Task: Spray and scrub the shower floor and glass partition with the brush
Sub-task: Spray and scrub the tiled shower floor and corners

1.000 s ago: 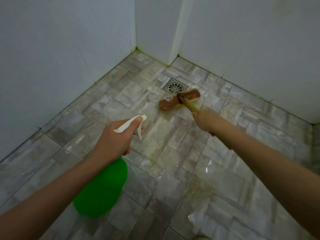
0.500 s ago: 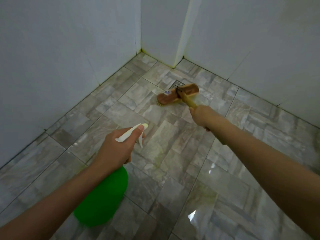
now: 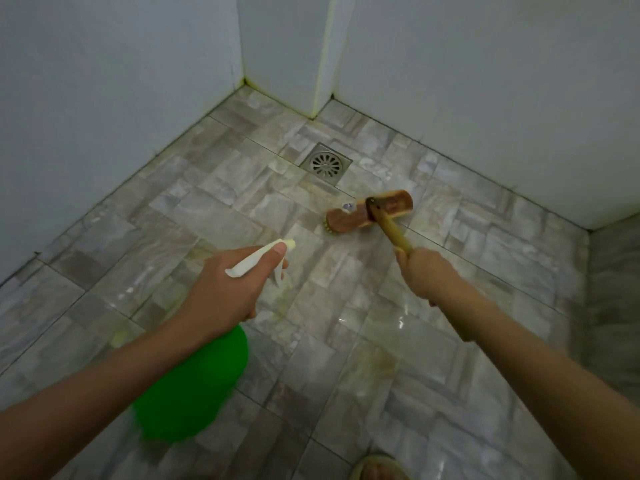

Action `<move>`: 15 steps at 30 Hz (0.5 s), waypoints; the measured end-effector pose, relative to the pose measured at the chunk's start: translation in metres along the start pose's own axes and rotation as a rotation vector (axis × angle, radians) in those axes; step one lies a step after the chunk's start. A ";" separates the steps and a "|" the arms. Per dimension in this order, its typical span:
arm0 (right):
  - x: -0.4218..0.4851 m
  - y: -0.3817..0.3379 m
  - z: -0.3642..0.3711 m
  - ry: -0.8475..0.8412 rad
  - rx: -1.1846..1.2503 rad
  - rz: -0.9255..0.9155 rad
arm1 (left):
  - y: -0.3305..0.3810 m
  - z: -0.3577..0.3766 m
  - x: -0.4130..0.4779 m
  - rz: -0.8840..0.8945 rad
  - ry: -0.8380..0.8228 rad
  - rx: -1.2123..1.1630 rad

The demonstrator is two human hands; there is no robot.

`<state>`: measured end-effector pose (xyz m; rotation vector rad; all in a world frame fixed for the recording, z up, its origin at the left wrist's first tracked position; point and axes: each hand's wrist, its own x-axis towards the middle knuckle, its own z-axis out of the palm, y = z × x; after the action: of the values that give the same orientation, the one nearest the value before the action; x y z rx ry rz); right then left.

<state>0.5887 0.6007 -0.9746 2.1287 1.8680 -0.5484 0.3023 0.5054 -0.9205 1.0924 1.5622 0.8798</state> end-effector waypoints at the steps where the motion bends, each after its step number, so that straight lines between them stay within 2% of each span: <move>1: -0.024 0.015 0.009 -0.017 0.005 0.036 | 0.003 0.000 -0.001 0.008 -0.019 0.019; 5: -0.145 0.085 0.041 -0.071 0.117 0.238 | 0.030 0.010 -0.004 -0.007 -0.133 0.123; 7: -0.133 0.100 0.041 -0.060 0.113 0.279 | 0.042 0.023 -0.001 -0.016 -0.183 0.167; 12: -0.032 0.106 0.007 0.027 0.198 0.266 | 0.053 0.068 0.003 0.014 -0.319 0.220; 15: -0.087 0.138 0.023 -0.013 0.236 0.343 | 0.057 0.097 -0.002 0.036 -0.362 0.243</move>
<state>0.7135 0.4937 -0.9646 2.5163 1.4418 -0.7278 0.4089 0.5237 -0.8906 1.3721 1.3699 0.4870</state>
